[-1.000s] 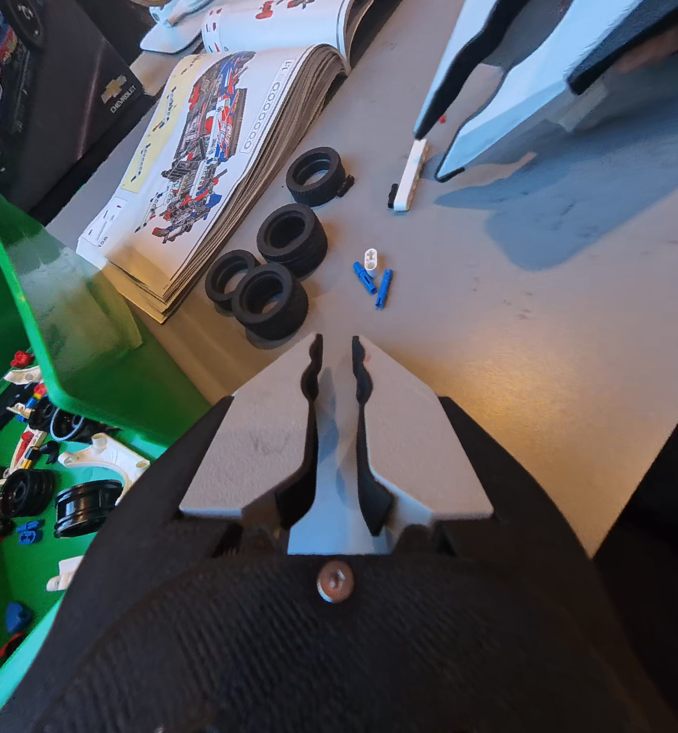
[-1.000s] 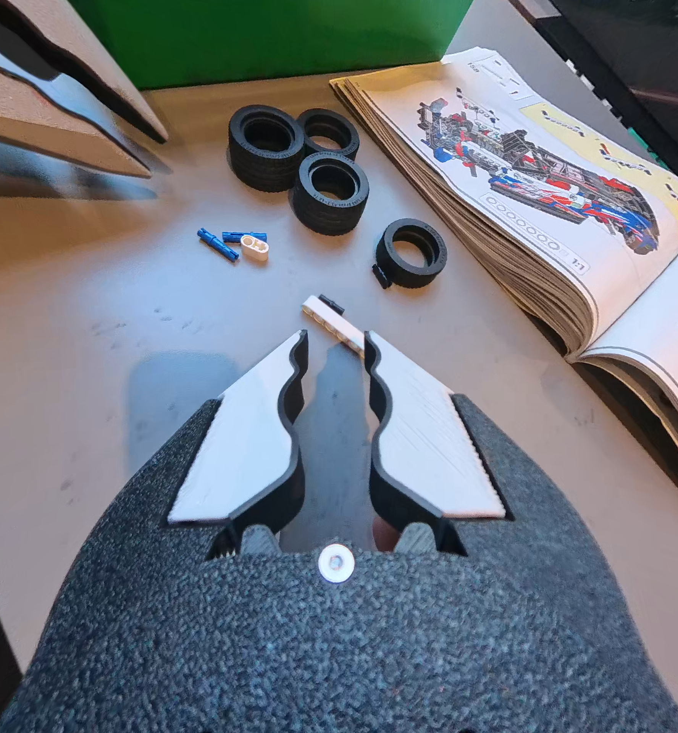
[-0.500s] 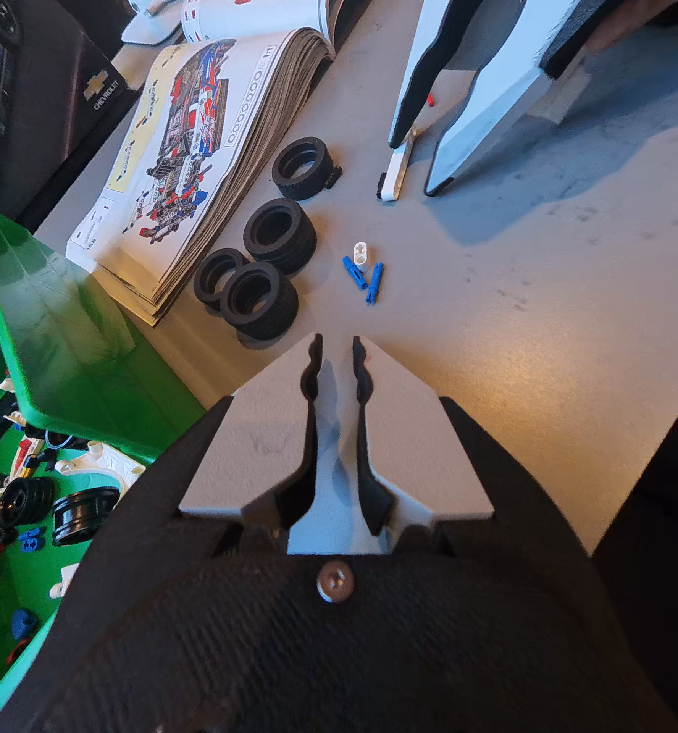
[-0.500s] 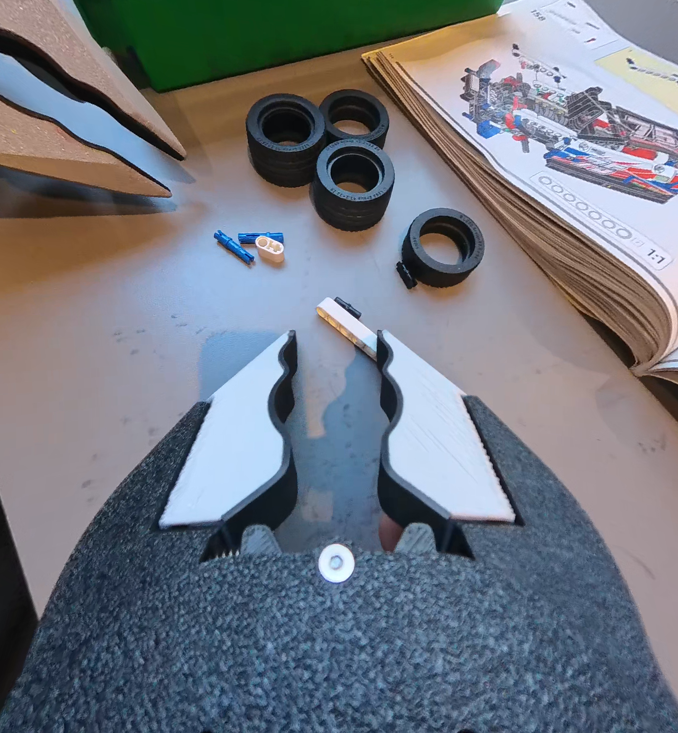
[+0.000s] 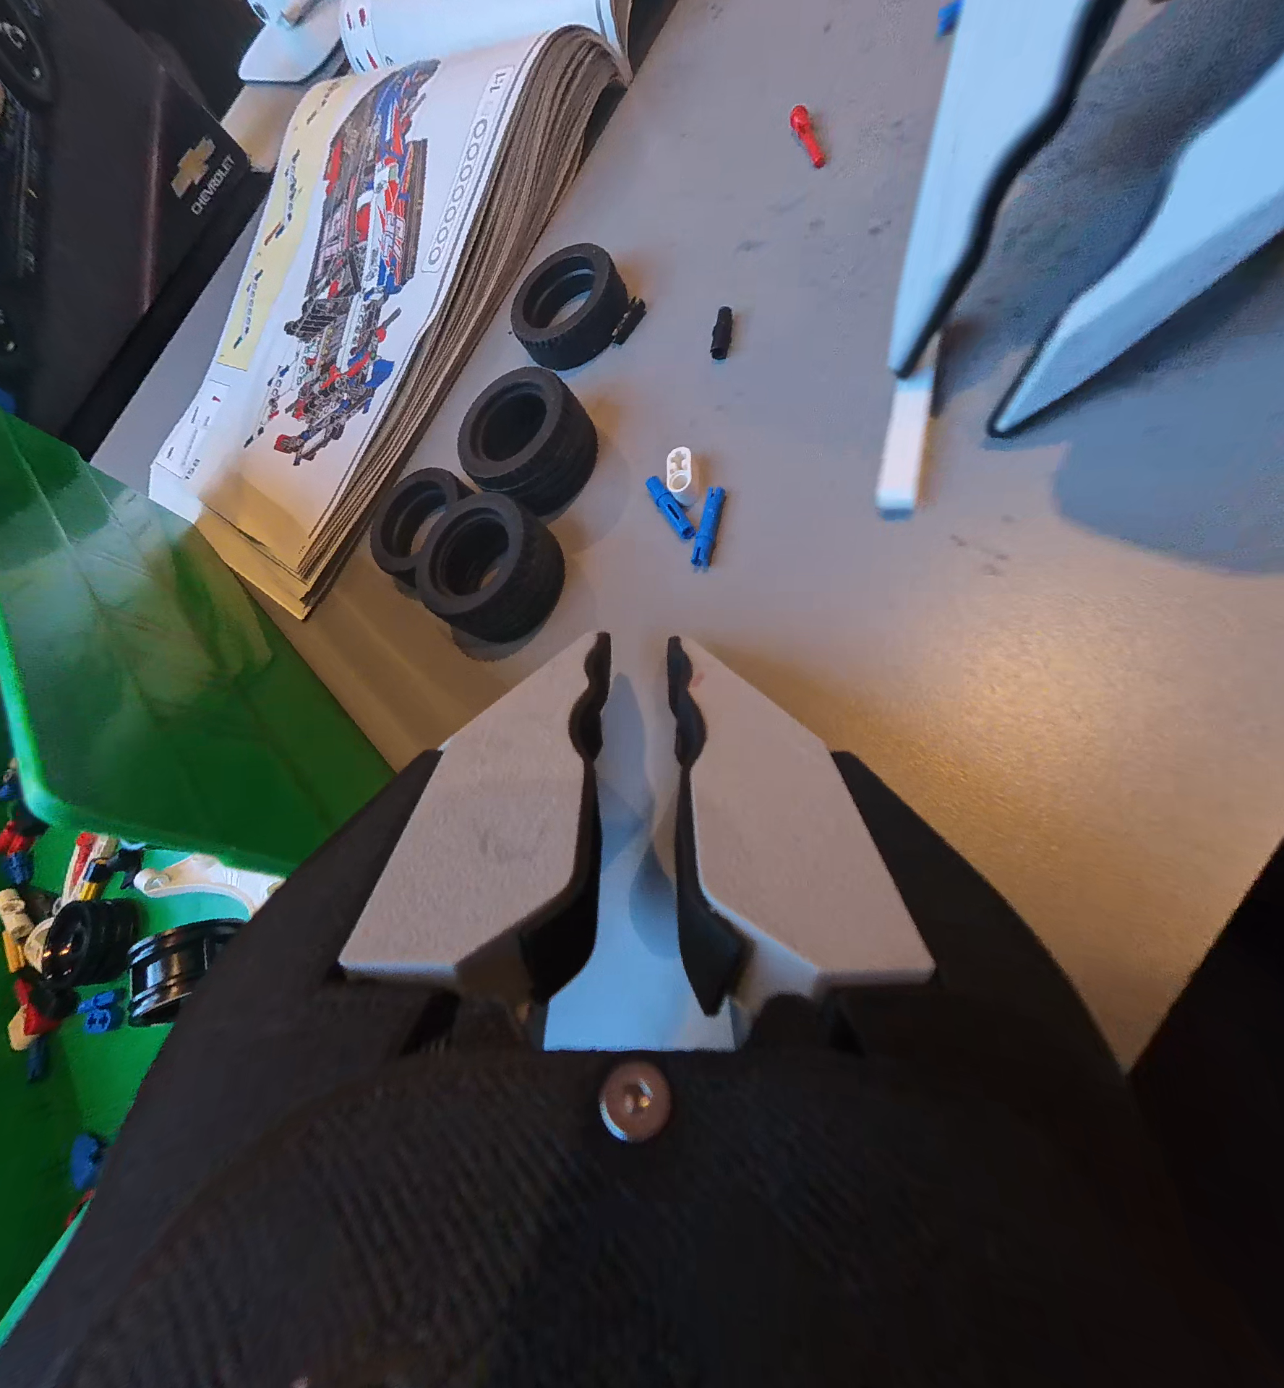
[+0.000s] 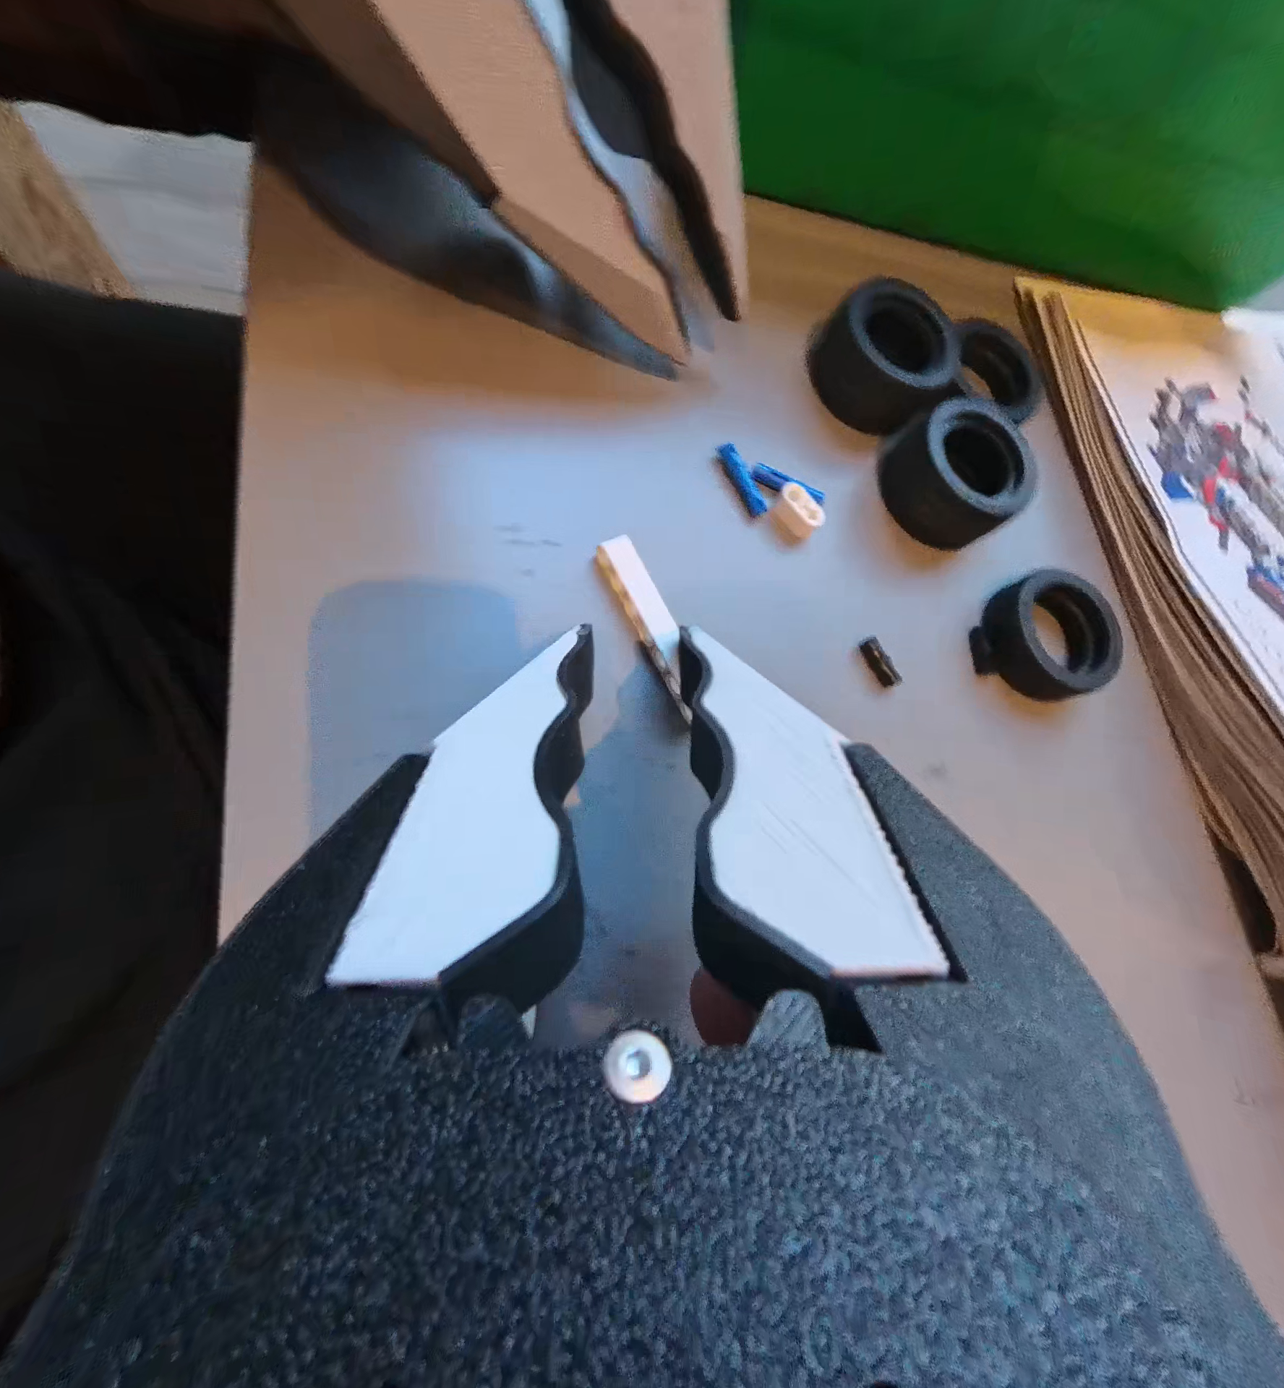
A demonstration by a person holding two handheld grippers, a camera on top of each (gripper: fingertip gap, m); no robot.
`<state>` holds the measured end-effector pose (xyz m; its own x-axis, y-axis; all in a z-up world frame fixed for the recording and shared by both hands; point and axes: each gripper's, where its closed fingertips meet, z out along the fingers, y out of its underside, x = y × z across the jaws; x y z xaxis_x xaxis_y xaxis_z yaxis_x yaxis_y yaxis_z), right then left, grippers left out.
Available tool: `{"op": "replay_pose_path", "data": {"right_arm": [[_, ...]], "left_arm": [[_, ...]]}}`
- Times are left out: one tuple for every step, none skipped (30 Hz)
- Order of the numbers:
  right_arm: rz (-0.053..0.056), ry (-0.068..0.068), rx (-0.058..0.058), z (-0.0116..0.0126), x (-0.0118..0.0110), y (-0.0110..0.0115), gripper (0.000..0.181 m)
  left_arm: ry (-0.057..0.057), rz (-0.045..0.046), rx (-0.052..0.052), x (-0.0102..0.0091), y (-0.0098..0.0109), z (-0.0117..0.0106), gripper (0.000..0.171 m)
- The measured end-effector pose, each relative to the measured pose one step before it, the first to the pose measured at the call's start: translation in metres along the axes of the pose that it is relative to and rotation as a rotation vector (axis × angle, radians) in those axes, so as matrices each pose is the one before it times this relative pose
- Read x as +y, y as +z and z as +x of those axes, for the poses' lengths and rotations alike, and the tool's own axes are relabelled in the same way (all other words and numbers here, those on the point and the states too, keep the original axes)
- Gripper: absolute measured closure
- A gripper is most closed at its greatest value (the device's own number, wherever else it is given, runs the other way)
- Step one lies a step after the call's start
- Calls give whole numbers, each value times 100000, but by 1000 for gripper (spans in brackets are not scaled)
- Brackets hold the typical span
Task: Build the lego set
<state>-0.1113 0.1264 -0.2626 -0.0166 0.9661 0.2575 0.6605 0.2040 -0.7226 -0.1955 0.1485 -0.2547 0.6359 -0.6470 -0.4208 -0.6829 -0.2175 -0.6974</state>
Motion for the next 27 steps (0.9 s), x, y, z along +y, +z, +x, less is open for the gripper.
{"op": "replay_pose_path", "data": {"right_arm": [[728,-3380,-818,-484,-165,-29,160],[559,-2078,-460,-309,-153,-15,160],[610,-558,-392,-161,-142,-7,159],[808,694,-519,-46,-153,-23,158],[964,1371,-432,59,-125,-73,157],[1001,1707,-171,157,-82,-113,156],[1229,1939,-92,196,-79,-196,154],[1180,1894,-221,176,-13,-274,153],[322,1626,500,289,190,-340,153],[-399,1332,1229,400,358,-372,154],[-891,1073,769,347,465,-344,156],[-1372,666,364,263,526,-289,160],[-2109,-225,973,330,571,-194,162],[-2754,-1197,2261,450,606,-90,162],[-2434,-1376,2248,395,497,-10,164],[-1194,-567,882,168,261,58,166],[-87,605,-108,24,52,107,168],[-255,951,112,78,-18,92,170],[-176,627,659,138,-43,96,170],[-448,270,853,168,14,108,171],[444,-28,-517,-72,-139,82,172],[321,-390,-823,-174,-153,104,172],[162,-648,-305,-149,-160,131,172],[218,-906,-119,-182,-202,139,172],[162,-989,100,-213,-235,150,174],[19,-1098,159,-234,-236,189,175],[-537,-1249,1108,-123,-160,206,181]], "left_arm": [[-498,374,396,-42,-40,-3,159],[-417,433,303,-42,-37,-11,159],[-241,423,180,-55,-49,-1,159],[-154,406,144,-43,-42,9,159],[-91,374,71,-48,-34,-6,158],[14,477,284,-56,-48,36,158],[8,542,322,-71,-57,44,158],[47,603,575,-66,-51,75,158],[128,629,956,-88,-55,139,158],[202,798,1460,-114,-71,221,157],[303,1026,2193,-166,-78,361,157],[504,945,3274,-184,-67,556,157],[1078,415,4957,-151,5,856,157],[1658,-131,5445,-101,71,980,157],[1692,-946,3844,-16,160,787,157],[1184,-1574,2590,39,252,575,156],[348,-859,2370,-99,244,496,162],[-30,337,2993,-294,167,542,166],[-358,695,3219,-353,156,560,165],[-494,347,2838,-300,184,502,166],[-614,-48,1358,-229,206,263,167],[-343,26,649,-207,188,160,168],[96,73,535,-178,159,147,168],[357,51,490,-127,117,139,169],[287,-39,387,-96,98,108,170],[147,154,443,-104,71,93,170],[222,220,669,-90,49,125,169]]}}
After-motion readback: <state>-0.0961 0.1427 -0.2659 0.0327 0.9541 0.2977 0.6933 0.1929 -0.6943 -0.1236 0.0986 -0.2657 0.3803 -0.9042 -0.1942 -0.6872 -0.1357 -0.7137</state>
